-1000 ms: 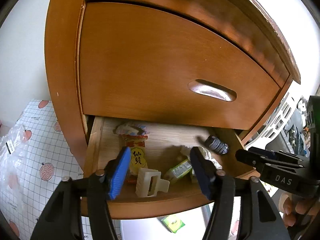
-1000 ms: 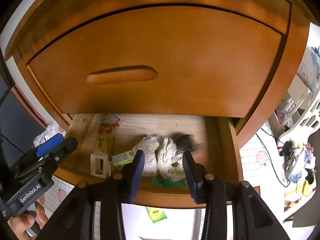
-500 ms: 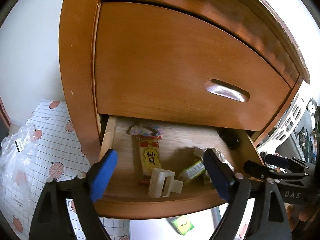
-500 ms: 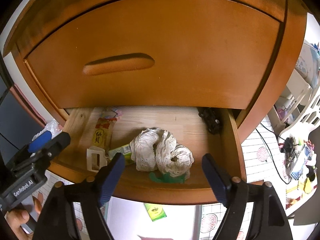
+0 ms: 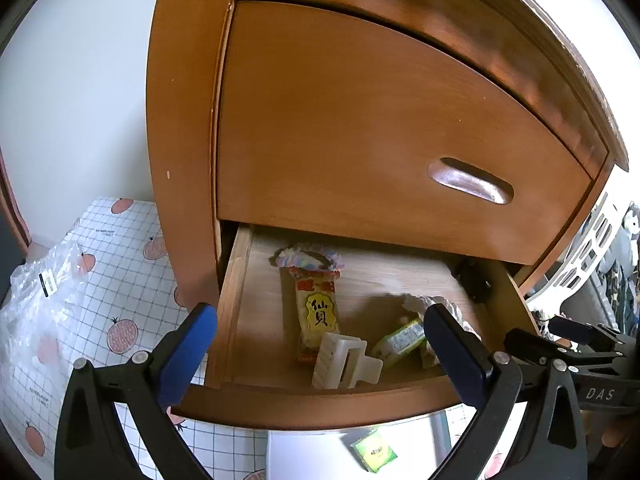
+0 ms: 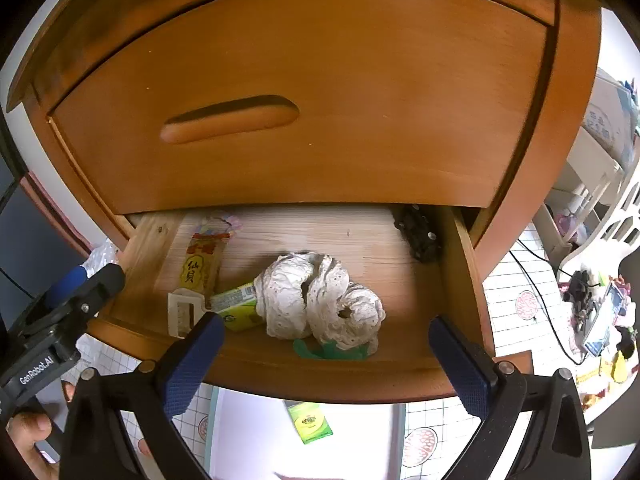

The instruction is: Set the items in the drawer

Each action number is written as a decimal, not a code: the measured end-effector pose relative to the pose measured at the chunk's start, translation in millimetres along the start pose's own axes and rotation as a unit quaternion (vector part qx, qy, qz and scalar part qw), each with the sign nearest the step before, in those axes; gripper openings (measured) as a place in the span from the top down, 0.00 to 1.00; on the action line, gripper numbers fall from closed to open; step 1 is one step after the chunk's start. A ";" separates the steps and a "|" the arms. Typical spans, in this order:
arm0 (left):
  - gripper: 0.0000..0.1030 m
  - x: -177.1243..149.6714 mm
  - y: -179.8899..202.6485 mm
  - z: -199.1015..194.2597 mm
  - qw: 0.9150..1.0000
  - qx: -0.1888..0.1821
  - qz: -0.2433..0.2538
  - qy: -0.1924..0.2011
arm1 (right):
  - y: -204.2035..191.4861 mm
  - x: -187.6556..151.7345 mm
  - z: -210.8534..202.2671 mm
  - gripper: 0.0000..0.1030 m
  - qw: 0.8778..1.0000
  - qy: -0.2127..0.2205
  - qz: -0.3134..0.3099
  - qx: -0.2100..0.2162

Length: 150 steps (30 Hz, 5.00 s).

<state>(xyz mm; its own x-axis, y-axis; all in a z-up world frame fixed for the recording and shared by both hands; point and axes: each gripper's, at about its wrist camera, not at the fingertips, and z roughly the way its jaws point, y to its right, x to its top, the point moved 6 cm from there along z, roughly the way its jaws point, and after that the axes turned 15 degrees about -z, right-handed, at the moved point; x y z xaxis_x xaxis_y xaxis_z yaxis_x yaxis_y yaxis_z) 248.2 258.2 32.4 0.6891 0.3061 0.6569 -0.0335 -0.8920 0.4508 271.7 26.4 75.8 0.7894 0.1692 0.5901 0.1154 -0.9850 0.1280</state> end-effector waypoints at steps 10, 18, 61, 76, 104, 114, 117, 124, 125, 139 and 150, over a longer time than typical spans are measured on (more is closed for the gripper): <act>0.00 -4.1 4.0 -12.5 1.000 -0.011 -0.004 0.006 | 0.1 -5.2 -5.3 0.00 1.000 0.003 -0.002 -0.001; 0.00 -14.8 7.2 -44.7 0.999 -0.037 -0.010 0.034 | -9.0 -16.9 -28.5 0.00 0.999 0.037 -0.005 0.006; 0.00 -221.9 -79.0 31.9 0.978 0.086 -0.021 -0.188 | -21.3 -251.4 71.0 0.00 0.980 -0.177 0.074 0.057; 0.00 -280.3 -60.7 47.8 0.958 0.049 0.024 -0.281 | -9.9 -261.7 81.9 0.00 0.971 -0.203 0.106 0.067; 0.00 -294.1 -30.0 88.5 0.957 0.088 0.110 -0.252 | 3.7 -264.4 80.4 0.00 0.969 -0.181 0.145 0.082; 0.00 -284.3 -25.1 76.0 0.962 0.064 0.079 -0.253 | 12.9 -258.7 78.0 0.00 0.969 -0.166 0.162 0.081; 0.00 -288.1 -17.7 78.4 0.962 0.058 0.066 -0.260 | 19.0 -251.6 76.8 0.00 0.973 -0.156 0.157 0.071; 0.00 -301.9 8.3 84.2 0.956 0.050 0.063 -0.282 | 35.3 -247.2 78.6 0.00 0.974 -0.143 0.165 0.055; 0.00 -304.9 10.6 85.2 0.955 0.053 0.063 -0.286 | 36.9 -247.7 78.9 0.00 0.974 -0.142 0.167 0.055; 0.00 -333.0 34.7 107.5 0.950 0.089 0.105 -0.282 | 45.8 -254.3 83.3 0.00 0.968 -0.133 0.200 0.069; 0.00 -324.9 12.9 99.6 0.945 0.097 0.111 -0.292 | 43.2 -253.6 82.8 0.00 0.970 -0.131 0.194 0.070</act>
<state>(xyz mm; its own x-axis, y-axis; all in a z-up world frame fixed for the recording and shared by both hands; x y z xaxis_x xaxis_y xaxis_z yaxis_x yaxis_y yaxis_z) 95.9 114.1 -235.4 0.9645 -0.0801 0.2518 -0.1290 -0.9744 0.1840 126.4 -61.8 -134.3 0.9141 -0.2106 0.3466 -0.1540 -0.9708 -0.1837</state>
